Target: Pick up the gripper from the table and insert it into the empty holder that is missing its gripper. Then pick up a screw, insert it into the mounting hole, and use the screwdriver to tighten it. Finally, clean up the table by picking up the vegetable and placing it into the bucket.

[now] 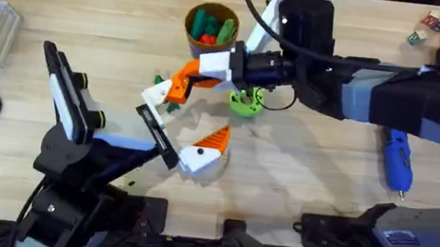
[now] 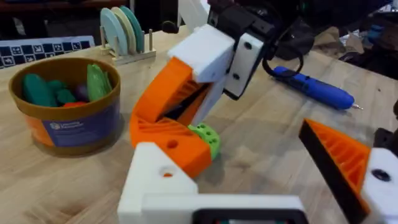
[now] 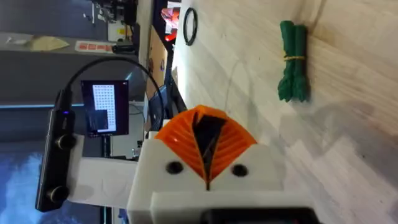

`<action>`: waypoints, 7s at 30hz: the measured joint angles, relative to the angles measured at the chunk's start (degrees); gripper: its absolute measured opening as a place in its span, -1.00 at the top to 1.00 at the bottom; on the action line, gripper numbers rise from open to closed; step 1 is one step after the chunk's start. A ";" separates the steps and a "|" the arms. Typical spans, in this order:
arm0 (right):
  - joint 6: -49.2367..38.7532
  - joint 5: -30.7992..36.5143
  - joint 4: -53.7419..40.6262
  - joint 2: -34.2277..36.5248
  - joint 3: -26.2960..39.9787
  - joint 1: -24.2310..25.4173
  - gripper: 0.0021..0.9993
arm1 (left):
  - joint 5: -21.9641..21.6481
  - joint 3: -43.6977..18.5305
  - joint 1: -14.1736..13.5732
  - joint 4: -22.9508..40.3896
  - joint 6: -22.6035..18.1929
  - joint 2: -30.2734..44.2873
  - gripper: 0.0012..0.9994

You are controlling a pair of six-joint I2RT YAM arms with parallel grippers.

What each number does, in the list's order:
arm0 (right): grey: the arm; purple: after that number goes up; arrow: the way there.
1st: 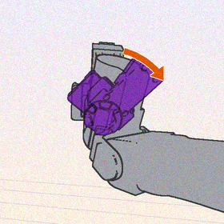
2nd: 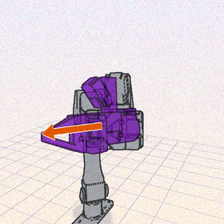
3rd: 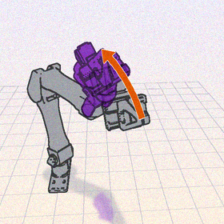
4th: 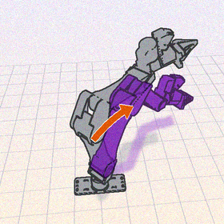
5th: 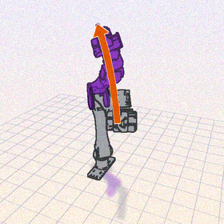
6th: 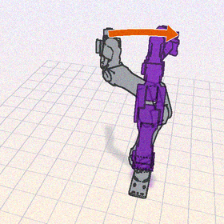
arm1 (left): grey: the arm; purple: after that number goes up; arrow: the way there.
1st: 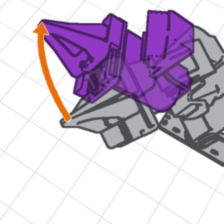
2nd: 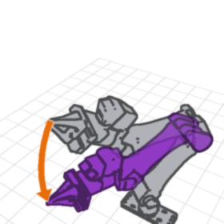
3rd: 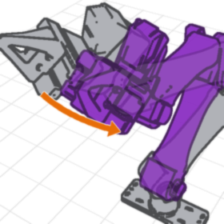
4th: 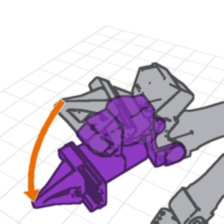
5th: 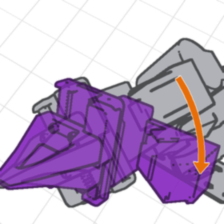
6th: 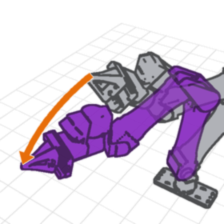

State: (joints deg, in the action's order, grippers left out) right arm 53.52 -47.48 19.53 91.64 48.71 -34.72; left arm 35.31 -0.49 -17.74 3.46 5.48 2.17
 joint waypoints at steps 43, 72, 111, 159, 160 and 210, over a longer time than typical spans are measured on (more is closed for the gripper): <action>-33.58 12.21 -21.91 -18.02 -0.39 7.76 0.99 | 6.54 0.00 -1.53 0.04 -2.43 -0.37 -0.97; -31.21 81.64 -26.75 -23.74 -13.73 8.11 0.99 | 6.95 0.00 -1.53 0.11 -2.43 -0.37 -0.97; -17.16 82.92 -37.93 -18.87 -14.20 -0.15 0.23 | 6.95 0.00 -1.53 0.11 -2.43 -0.37 -0.98; -41.96 44.61 -68.77 -13.64 10.13 21.88 -0.92 | 6.97 0.00 -1.53 0.11 -2.43 -0.37 -0.97; -42.46 44.50 -69.09 -12.29 11.43 21.88 -0.92 | 6.95 0.00 -1.53 0.11 -2.43 -0.35 -0.97; -46.99 35.67 -70.64 -28.92 15.50 21.90 0.98 | 6.96 0.00 -1.53 0.13 -2.43 -0.36 -0.97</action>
State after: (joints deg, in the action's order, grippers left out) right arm 6.53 -11.81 -51.11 62.71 64.20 -12.82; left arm 42.27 -0.49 -19.27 3.60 3.05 1.81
